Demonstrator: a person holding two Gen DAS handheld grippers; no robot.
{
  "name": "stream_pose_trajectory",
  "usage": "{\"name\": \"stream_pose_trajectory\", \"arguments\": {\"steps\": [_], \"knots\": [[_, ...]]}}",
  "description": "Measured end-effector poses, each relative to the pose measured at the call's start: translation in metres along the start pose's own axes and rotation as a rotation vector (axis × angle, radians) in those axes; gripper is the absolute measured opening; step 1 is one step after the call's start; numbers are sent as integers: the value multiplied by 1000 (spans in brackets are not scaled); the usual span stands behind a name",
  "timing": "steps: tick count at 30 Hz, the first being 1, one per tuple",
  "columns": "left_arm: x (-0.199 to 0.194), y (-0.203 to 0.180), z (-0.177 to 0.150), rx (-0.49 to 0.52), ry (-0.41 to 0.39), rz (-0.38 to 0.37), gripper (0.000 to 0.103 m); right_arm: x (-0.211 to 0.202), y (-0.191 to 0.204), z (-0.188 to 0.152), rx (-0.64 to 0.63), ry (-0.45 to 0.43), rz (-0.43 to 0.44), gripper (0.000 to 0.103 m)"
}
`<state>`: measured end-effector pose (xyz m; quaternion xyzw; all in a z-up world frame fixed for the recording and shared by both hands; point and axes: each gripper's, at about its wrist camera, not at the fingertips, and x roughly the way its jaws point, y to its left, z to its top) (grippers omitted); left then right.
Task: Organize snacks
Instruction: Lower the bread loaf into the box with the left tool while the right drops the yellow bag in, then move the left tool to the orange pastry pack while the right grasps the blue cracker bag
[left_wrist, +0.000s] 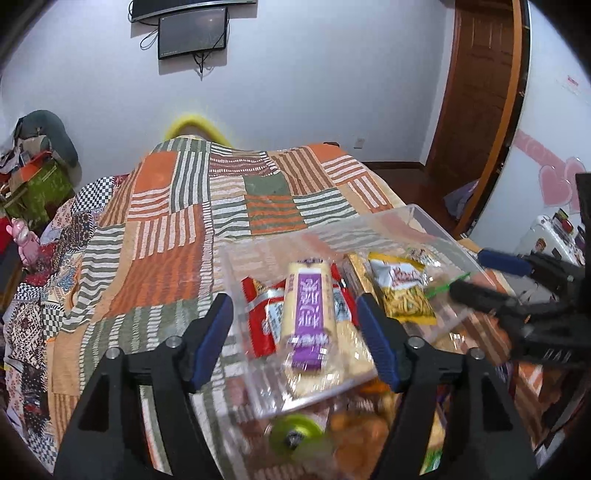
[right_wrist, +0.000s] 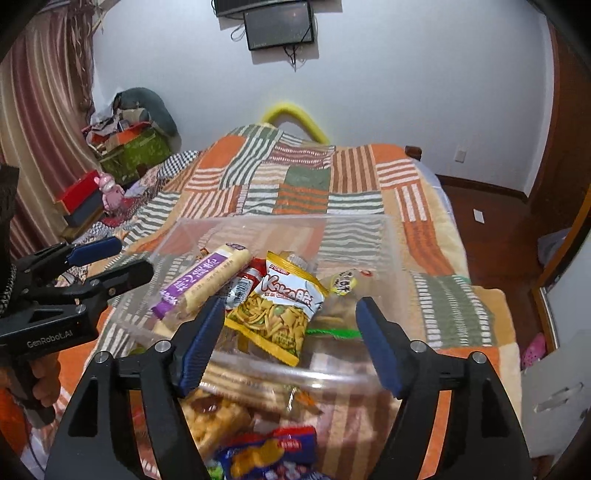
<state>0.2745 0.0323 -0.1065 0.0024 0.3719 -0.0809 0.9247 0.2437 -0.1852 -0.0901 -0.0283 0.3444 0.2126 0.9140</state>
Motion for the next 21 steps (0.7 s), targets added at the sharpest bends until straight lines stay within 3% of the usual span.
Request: {"name": "stream_pose_trajectory", "arguments": {"steps": [8, 11, 16, 21], "knots": [[-19, 3, -35, 48, 63, 2, 75, -27, -10, -21, -5, -15, -44, 79], [-22, 1, -51, 47, 90, -17, 76, -27, -15, -35, 2, 13, -62, 84], [-26, -2, -76, 12, 133, -49, 81, -11, -15, -60, 3, 99, -67, 85], [-24, -9, -94, 5, 177, -47, 83, 6, -10, -72, 26, 154, -20, 85]]}}
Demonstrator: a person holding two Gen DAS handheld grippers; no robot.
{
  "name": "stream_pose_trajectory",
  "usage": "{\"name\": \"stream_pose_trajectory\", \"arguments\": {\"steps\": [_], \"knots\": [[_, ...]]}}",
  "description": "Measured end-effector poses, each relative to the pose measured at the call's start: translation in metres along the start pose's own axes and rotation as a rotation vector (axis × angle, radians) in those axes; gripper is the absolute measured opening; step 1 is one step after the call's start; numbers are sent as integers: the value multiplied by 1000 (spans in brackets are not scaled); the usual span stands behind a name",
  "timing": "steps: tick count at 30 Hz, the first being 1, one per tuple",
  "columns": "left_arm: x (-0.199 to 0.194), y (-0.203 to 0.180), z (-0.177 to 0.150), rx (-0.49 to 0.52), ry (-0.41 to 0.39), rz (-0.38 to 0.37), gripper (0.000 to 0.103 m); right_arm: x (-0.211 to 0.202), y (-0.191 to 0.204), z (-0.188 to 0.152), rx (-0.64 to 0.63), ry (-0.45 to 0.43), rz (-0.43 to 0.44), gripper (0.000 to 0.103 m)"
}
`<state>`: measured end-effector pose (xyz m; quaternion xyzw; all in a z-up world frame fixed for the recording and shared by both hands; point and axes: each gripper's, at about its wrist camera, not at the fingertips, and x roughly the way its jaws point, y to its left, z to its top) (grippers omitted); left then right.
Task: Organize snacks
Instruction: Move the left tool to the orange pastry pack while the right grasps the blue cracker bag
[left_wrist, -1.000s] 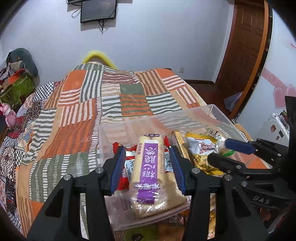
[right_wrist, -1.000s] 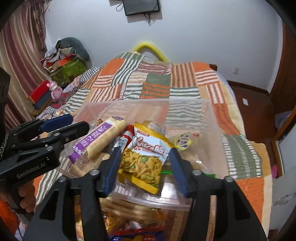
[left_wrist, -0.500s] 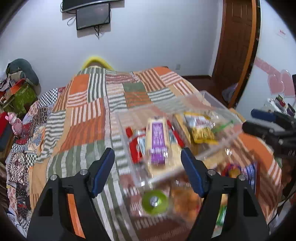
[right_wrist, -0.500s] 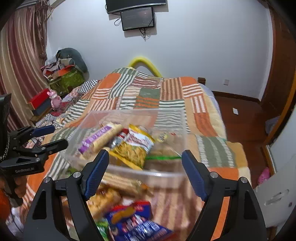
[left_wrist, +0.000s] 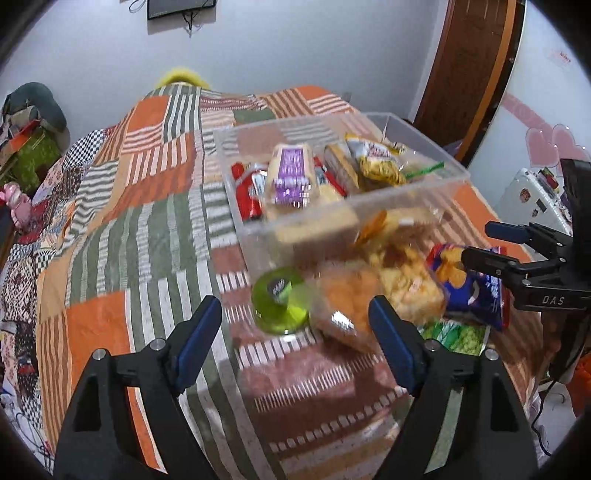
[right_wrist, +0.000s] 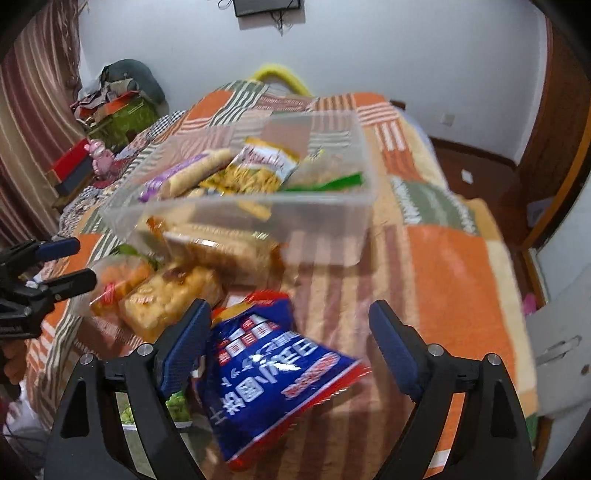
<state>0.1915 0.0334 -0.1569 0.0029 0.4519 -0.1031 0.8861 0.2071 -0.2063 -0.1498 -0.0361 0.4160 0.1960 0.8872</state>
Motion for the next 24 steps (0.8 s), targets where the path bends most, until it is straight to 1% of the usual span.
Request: {"name": "stream_pose_trajectory", "arguments": {"steps": [2, 5, 8, 11, 14, 17, 20, 22, 24], "knots": [[1, -3, -4, -5, 1, -6, 85, 4, 3, 1, 1, 12, 14, 86], [1, -6, -5, -15, 7, -29, 86, 9, 9, 1, -20, 16, -1, 88], [2, -13, -6, -7, 14, -51, 86, 11, 10, -1, -31, 33, 28, 90], [10, -22, -5, 18, 29, -46, 86, 9, 10, -13, -49, 43, 25, 92], [20, -24, -6, 19, 43, -26, 86, 6, 12, -19, -67, 51, 29, 95], [27, -22, -6, 13, 22, -20, 86, 7, 18, -23, -104, 60, 20, 98], [30, -21, -7, 3, 3, -31, 82, 10, 22, -23, -140, 58, -10, 98], [29, -21, -7, 5, -14, -21, 81, 11, 21, -21, -142, 53, -18, 98], [27, -24, -8, 16, -32, -14, 77, 11, 20, -19, -127, 43, -20, 97]]}}
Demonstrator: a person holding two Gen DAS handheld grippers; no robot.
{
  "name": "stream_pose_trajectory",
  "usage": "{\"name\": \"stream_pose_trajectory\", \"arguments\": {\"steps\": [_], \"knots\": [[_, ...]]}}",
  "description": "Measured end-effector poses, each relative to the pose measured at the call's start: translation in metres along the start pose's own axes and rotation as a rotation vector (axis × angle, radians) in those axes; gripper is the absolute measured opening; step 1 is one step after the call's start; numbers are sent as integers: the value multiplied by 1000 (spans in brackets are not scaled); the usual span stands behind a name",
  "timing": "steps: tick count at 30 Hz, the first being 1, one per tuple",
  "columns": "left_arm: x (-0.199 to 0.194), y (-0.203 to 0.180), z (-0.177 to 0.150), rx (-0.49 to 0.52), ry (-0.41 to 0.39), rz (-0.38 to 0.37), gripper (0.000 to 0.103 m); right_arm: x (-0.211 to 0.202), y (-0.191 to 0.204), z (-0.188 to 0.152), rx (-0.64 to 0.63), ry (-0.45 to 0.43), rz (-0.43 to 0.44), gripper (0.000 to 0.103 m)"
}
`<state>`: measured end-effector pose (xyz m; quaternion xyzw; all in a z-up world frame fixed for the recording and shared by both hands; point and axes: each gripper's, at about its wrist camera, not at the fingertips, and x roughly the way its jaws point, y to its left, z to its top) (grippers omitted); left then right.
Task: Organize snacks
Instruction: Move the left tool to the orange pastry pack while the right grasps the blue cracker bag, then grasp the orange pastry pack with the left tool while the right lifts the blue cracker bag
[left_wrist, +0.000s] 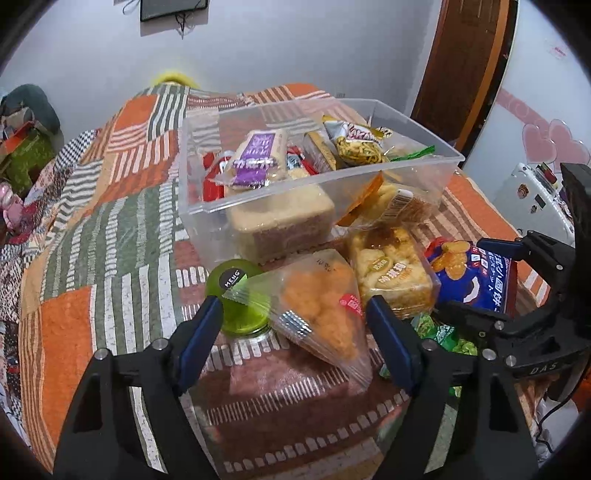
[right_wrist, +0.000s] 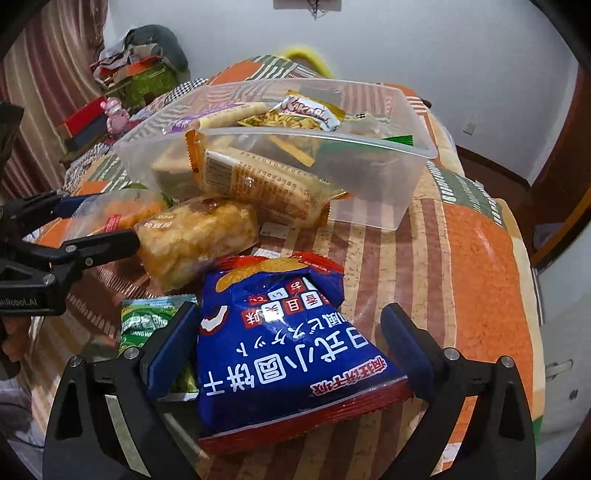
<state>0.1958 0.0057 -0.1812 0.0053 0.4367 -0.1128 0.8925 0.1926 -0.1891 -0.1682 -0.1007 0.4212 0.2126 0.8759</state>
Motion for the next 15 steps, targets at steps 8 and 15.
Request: {"name": "stream_pose_trajectory", "arguments": {"steps": [8, 15], "knots": [[-5, -2, -1, 2, -7, -35, 42, -9, 0, -6, -6, -37, -4, 80], [-19, -2, -9, 19, 3, -19, 40, -18, -19, -17, 71, -31, 36, 71]]}}
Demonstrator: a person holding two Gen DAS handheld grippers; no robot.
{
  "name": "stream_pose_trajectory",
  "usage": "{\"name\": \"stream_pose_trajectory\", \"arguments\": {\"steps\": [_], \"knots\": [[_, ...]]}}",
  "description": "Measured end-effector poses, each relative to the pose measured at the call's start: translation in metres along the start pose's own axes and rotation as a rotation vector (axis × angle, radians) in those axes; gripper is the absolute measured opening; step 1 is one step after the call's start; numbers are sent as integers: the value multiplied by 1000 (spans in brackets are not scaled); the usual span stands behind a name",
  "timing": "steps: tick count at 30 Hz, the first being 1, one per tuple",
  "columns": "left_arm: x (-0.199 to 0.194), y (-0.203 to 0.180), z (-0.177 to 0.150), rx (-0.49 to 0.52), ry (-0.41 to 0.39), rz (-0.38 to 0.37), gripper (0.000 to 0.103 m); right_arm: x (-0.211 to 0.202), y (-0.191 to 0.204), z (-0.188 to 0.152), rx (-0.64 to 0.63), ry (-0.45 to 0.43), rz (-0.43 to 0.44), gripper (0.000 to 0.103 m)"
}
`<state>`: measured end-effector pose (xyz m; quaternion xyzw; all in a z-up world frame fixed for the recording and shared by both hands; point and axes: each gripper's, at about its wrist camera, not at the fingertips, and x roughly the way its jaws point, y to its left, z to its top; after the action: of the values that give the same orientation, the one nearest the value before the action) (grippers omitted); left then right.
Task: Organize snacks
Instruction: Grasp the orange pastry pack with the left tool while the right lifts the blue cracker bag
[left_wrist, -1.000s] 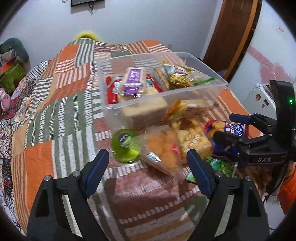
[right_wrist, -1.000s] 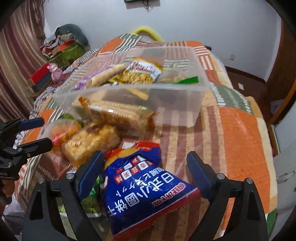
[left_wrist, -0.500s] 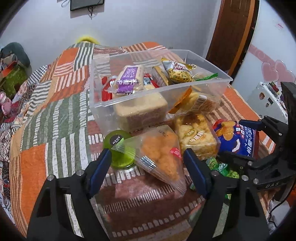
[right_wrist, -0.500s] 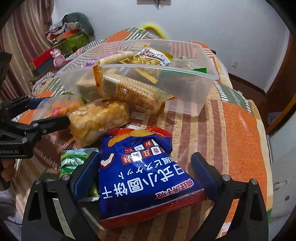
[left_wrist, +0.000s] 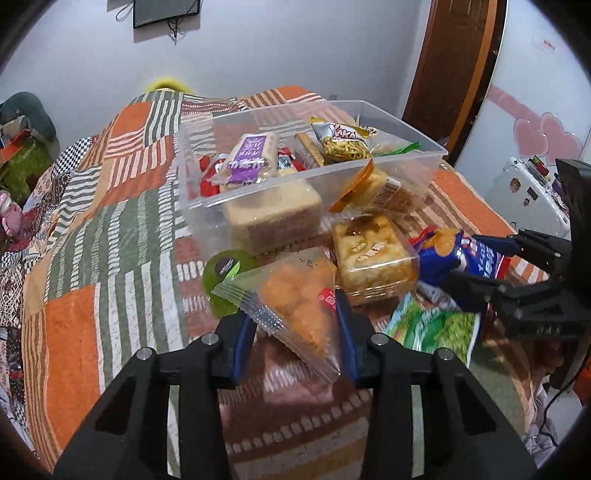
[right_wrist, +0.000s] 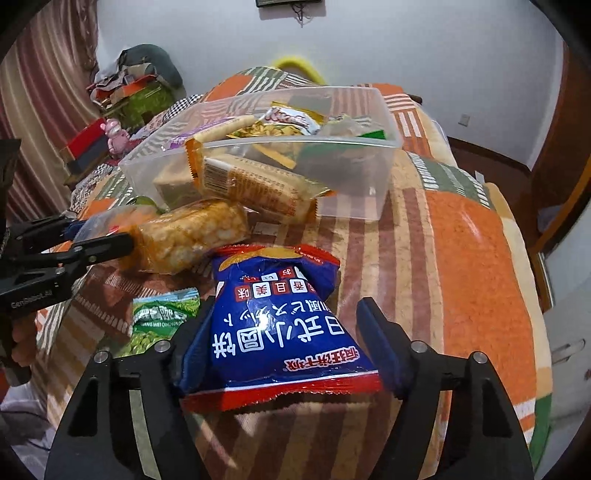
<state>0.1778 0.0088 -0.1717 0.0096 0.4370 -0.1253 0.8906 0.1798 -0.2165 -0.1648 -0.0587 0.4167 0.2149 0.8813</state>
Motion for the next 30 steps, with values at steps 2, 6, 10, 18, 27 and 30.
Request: {"name": "stream_pose_trajectory", "arguments": {"steps": [2, 6, 10, 18, 27, 30], "knots": [[-8, 4, -5, -7, 8, -5, 40, -4, -2, -3, 9, 2, -7, 69], [-21, 9, -19, -17, 31, 4, 39, -10, -2, -7, 30, 5, -5, 66], [-30, 19, -30, -53, 56, 6, 39, -19, -2, -14, 41, 2, -4, 63], [-19, 22, -32, -74, 74, 39, 50, -21, -3, -14, 32, 32, 17, 63], [2, 17, -16, -55, 62, 24, 57, -3, 0, -7, 33, 62, 30, 71], [5, 14, -15, -36, 55, 17, 57, 1, 3, -6, 27, 57, 21, 73]]}}
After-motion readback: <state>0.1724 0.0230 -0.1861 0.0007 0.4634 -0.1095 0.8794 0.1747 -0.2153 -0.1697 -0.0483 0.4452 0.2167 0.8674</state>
